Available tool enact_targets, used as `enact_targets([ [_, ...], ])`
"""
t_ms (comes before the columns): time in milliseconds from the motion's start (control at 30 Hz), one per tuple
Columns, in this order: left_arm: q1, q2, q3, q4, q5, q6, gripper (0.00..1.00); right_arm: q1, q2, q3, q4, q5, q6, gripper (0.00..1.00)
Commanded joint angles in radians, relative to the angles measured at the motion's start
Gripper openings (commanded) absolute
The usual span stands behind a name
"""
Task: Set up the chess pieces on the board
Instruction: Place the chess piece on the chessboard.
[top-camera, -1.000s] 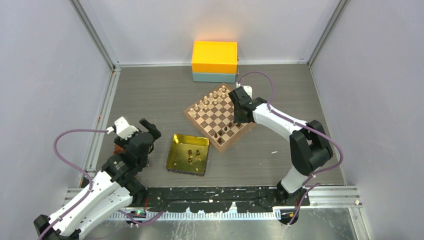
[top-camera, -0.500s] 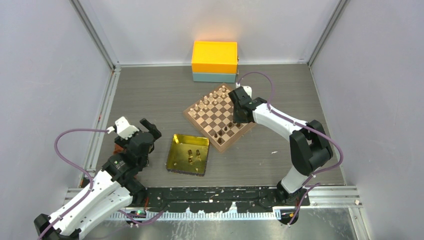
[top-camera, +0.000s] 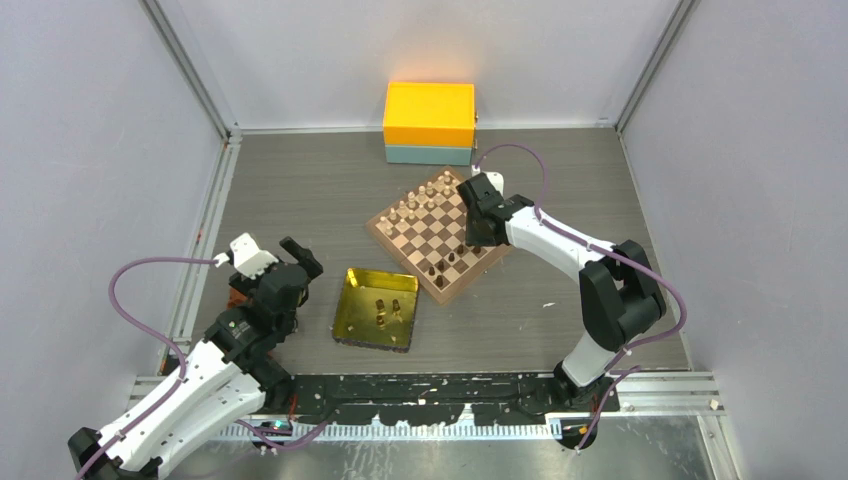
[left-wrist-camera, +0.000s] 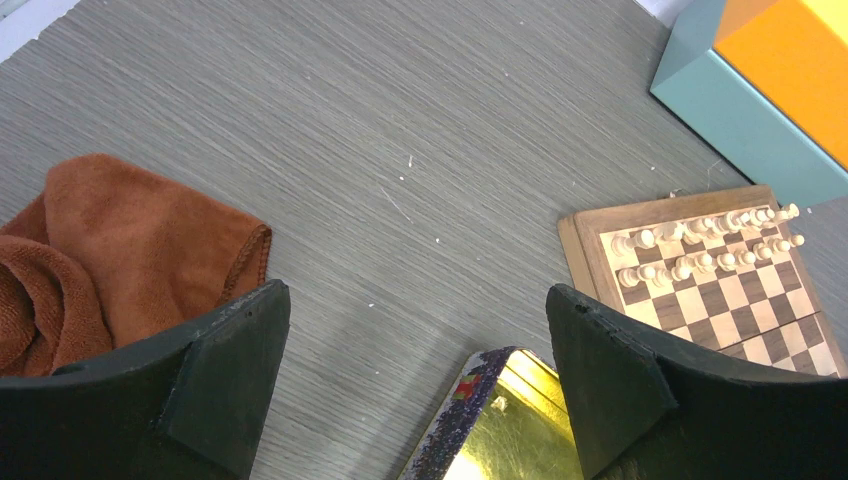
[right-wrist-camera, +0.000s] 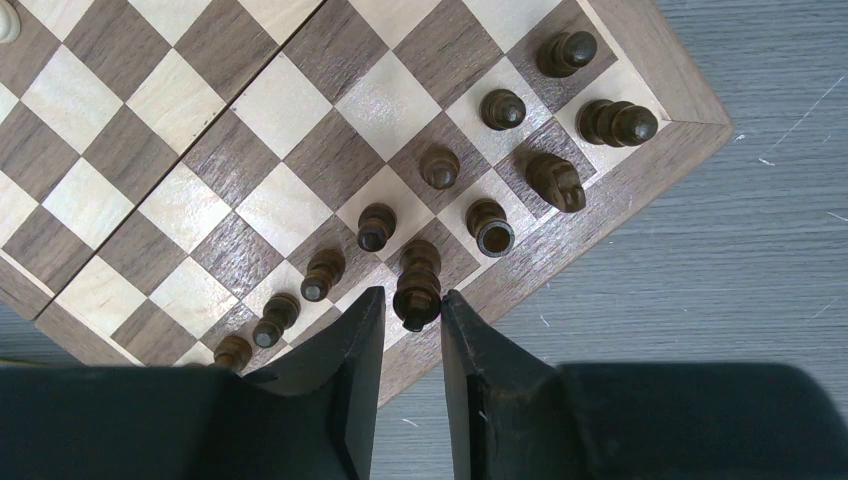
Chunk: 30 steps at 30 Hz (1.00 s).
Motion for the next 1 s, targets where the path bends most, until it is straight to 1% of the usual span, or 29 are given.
enact_targets([
  [0, -0.004, -0.009, 0.012, 0.037, -0.023, -0.008, 1.00, -0.002, -0.056, 0.009, 0.027, 0.000, -0.012, 0.34],
  [633, -0.004, -0.011, 0.008, 0.032, -0.020, -0.015, 1.00, -0.001, -0.103, 0.006, 0.019, 0.017, -0.014, 0.34],
  [967, -0.004, -0.009, 0.008, 0.031, -0.019, -0.020, 1.00, 0.035, -0.155, 0.020, 0.000, 0.034, -0.013, 0.35],
])
